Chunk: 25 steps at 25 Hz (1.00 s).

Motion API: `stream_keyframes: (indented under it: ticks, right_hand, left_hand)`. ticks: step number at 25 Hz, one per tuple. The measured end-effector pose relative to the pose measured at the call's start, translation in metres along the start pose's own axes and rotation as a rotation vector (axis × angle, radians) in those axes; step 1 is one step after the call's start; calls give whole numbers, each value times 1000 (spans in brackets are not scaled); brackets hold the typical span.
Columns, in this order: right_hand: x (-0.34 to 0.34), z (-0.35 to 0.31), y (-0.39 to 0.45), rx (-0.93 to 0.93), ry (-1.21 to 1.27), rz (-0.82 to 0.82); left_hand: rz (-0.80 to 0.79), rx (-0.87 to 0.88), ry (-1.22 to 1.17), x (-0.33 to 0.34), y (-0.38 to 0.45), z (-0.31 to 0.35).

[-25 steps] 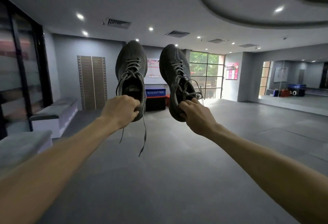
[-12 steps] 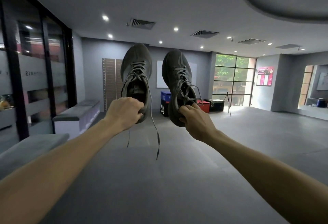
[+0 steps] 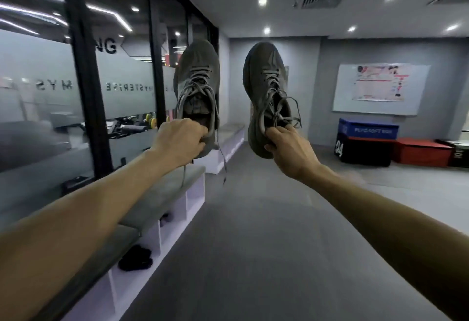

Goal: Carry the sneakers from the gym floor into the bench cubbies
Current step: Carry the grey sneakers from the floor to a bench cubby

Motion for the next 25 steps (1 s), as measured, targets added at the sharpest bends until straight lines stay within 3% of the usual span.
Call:
stream_keyframes:
  ticks: [7,12,18,25]
  right_hand:
    - [128,-57,107,-355,295,-16]
    - [178,-120,133,-602,523,-78]
    - [180,-216,121,-818,745,-103]
    - [158,-320,99,-909,847,-67]
  left_hand:
    - [-102,-372,260,24,-23,-101]
    - [-168,-660,416,6,-73,-124]
    - [-343,-897,619,-41,-144,-131]
    - [-315,-977,734,-90,-212,-151]
Point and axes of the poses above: each hand's wrist, its own y-axis towards the middle knuckle, its own x-axis out of the palm, z = x × y, the point moved 6 cm from there along y, towards the middle knuckle, and after that the axes turned 2 degrees about -y, right-handed, at the moved point
